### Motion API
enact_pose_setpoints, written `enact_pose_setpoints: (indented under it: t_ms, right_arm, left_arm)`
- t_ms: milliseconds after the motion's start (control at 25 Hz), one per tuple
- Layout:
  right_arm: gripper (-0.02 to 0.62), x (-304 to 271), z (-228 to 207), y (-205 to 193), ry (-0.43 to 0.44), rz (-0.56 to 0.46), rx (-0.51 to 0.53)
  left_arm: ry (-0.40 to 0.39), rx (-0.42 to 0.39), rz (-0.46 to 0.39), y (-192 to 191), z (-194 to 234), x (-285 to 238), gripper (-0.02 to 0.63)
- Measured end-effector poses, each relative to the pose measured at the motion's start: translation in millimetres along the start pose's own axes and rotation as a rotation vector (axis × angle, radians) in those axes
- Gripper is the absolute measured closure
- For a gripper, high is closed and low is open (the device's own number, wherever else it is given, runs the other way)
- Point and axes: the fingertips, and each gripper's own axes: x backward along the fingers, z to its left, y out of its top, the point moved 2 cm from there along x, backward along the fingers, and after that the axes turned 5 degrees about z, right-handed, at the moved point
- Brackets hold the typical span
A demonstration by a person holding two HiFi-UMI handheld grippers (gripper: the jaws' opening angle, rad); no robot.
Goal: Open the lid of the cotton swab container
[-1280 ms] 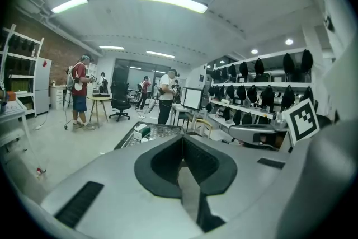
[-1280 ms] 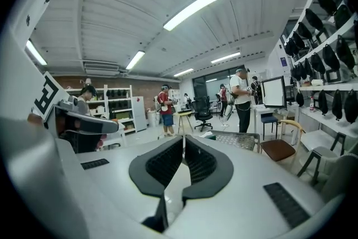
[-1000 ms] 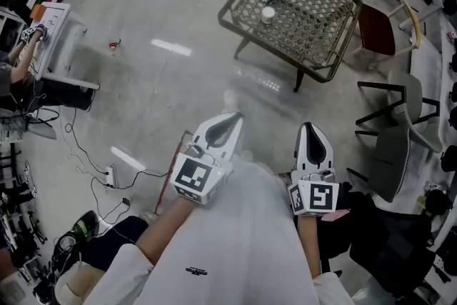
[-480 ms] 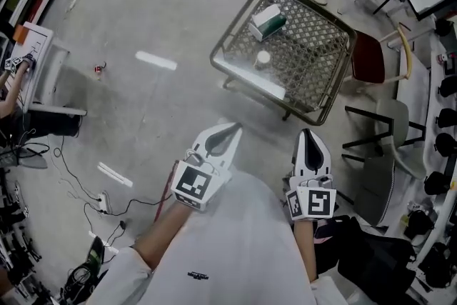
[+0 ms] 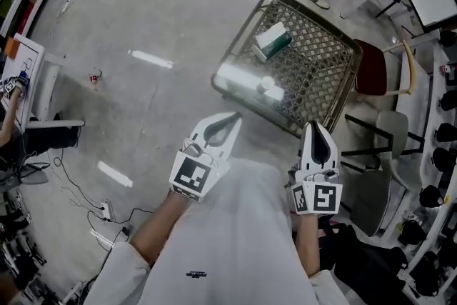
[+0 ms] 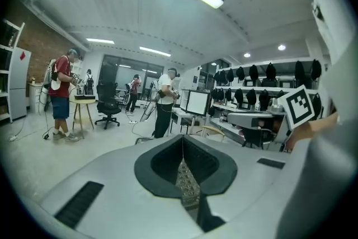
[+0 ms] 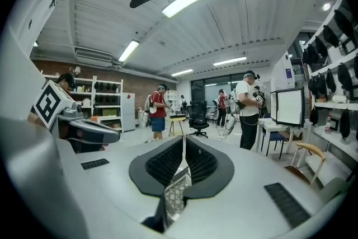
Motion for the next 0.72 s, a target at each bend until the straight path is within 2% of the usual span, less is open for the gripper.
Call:
enact_pose_setpoints:
  t_ms: [240, 400, 600, 720]
  right_arm:
    - [0.594, -23.9, -18.7, -7.9, 0.047, 0.036, -0.020]
    - [0.594, -35.8, -30.1, -6.6, 0.092, 0.056, 0.003]
    - [0.594, -53.5, -47.2, -15.3, 0.125, 0.086, 0.005]
    - [0.594, -73.6, -59.0, -30.2, 0.139, 0.100, -0.003]
  left_arm:
    - [0.019, 0.018, 0.029, 0.3, 0.8, -26.3, 0.601]
    - [0.045, 0.030, 0.047, -2.0, 1.7, -40.8, 0.601]
    - [0.052, -0.014, 0.099, -21.6, 3.3, -68.4, 0.601]
    - [0.043, -0.030, 0.102, -34.8, 7.2, -95.4, 0.601]
